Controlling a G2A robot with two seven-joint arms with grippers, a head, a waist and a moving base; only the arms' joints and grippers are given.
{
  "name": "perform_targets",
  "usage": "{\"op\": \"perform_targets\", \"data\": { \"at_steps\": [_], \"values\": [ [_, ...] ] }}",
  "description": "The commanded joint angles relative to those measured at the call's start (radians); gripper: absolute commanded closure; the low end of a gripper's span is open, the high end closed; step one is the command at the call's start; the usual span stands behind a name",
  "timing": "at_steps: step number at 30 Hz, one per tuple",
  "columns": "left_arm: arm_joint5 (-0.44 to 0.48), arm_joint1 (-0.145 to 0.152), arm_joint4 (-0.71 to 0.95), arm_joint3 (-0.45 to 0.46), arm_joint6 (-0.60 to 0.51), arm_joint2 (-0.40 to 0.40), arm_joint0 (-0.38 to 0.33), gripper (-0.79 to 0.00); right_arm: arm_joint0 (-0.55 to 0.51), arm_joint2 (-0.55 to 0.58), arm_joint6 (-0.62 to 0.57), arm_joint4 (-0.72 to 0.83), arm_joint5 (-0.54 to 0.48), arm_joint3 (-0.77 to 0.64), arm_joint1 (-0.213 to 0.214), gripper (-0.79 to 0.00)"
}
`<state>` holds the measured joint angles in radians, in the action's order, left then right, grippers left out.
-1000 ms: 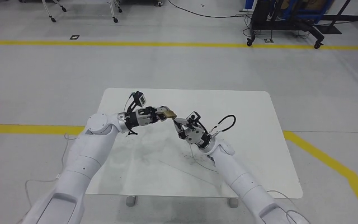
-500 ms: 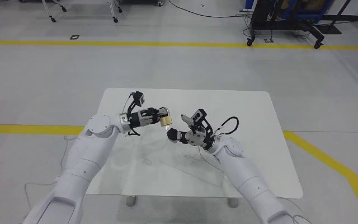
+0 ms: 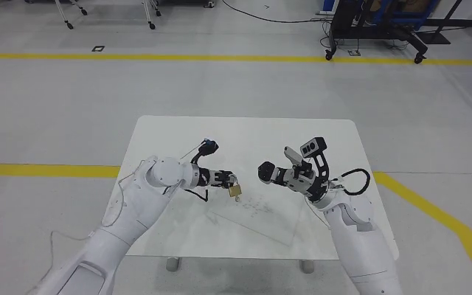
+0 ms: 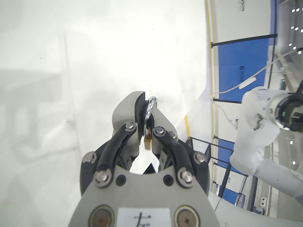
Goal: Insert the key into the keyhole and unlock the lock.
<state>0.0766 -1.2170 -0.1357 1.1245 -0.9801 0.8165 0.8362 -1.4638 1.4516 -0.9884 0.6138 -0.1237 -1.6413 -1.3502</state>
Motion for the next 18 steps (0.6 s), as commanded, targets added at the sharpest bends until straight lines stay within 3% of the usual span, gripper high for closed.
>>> {"op": "perform_targets", "data": {
  "at_steps": [1,5,8,9,13,18],
  "values": [
    [-0.006,-0.005,-0.029,0.002,0.030,-0.017,0.001,0.000,-0.001,0.000,0.000,0.000,0.000,-0.002,0.000,-0.785],
    [-0.018,-0.012,-0.085,0.005,0.067,-0.044,0.003,-0.234,-0.001,0.000,0.000,0.000,0.000,-0.002,0.000,-0.785],
    [-0.014,-0.015,-0.100,0.004,0.063,-0.054,0.003,-0.739,-0.001,0.000,0.000,0.000,0.000,-0.002,0.000,-0.785],
    [-0.012,-0.016,-0.094,0.002,0.059,-0.052,0.002,-0.785,-0.001,0.000,0.000,0.000,0.000,-0.002,0.000,-0.785],
    [-0.009,-0.016,-0.050,-0.016,0.022,-0.032,-0.007,-0.785,-0.001,0.000,0.000,0.000,0.000,-0.002,0.000,-0.785],
    [0.036,-0.006,0.029,-0.033,0.060,0.043,-0.011,-0.785,-0.003,0.006,0.036,-0.006,-0.035,-0.015,0.000,-0.785]
  ]
}}
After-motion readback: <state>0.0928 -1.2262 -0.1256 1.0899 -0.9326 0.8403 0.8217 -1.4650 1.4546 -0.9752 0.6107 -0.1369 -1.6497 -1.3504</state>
